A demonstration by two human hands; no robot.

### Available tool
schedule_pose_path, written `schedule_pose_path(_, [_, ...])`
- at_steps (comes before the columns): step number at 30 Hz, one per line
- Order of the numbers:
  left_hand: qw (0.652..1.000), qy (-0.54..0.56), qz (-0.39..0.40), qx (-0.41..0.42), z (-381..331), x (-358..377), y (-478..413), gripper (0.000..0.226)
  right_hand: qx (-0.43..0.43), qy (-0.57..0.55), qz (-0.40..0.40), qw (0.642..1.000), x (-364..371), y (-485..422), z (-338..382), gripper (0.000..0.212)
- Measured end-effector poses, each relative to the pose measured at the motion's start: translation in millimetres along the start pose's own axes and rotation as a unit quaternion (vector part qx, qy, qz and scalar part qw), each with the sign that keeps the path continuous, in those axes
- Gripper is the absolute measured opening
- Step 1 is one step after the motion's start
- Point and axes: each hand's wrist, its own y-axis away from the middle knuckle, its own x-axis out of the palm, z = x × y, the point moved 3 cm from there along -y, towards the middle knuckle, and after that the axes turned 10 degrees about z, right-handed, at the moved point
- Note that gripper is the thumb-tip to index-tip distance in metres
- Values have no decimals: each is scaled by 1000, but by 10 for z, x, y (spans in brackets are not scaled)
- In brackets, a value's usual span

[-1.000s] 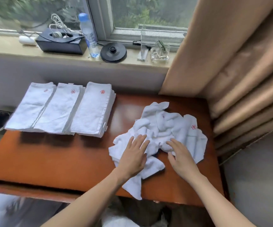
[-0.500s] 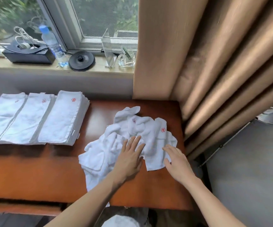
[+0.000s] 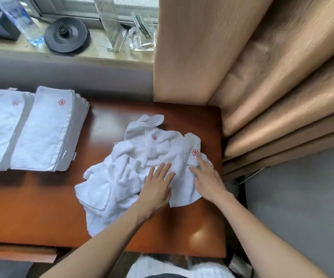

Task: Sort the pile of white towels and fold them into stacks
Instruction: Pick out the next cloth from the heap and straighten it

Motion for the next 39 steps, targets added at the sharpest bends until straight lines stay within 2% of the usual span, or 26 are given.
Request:
schedule_pose_path(6, [999, 22, 18, -44, 13, 178, 56, 55, -25, -6, 9, 1000, 73, -184, -71, 63])
schedule_pose_path(8, [998, 28, 22, -55, -84, 192, 45, 55, -56, -49, -12, 997, 66, -198, -116, 66])
schedule_pose_path(12, [997, 66, 23, -43, -549, 168, -31, 56, -70, -215, -122, 967, -55, -106, -375, 48])
schedule_pose_path(16, [992, 111, -28, -52, -971, -98, -24, 61, -157, -245, -222, 931, -274, 225, -454, 33])
schedule_pose_path(18, [987, 135, -65, -60, -1164, -291, -64, 64, -203, -237, -242, 919, -440, 411, -518, 24])
schedule_pose_path(20, [981, 153, -108, -57, -1392, -497, -133, 64, -253, -225, -244, 909, -617, 587, -620, 21])
schedule_pose_path(24, [971, 154, -182, -29, -1915, -727, -257, 52, -309, -223, -209, 901, -919, 867, -866, 31])
schedule_pose_path(28, [919, 284, -271, -46, -2289, -746, -218, 68, -337, -228, -180, 895, -1091, 1105, -1069, 39])
schedule_pose_path(31, [897, 348, -271, -21, -2507, -803, -189, 70, -339, -249, -152, 894, -1191, 1234, -1212, 34])
schedule_pose_path(35, [885, 374, -277, -24, -2669, -963, -167, 26, -334, -363, -122, 861, -1303, 1341, -1321, 33])
schedule_pose_path(37, [889, 362, -280, -26, -2681, -1012, -129, 16, -336, -393, -115, 848, -1294, 1420, -1327, 35])
schedule_pose_path(39, [898, 335, -284, -13, -2737, -1016, -78, 13, -340, -386, -101, 852, -1261, 1498, -1375, 34])
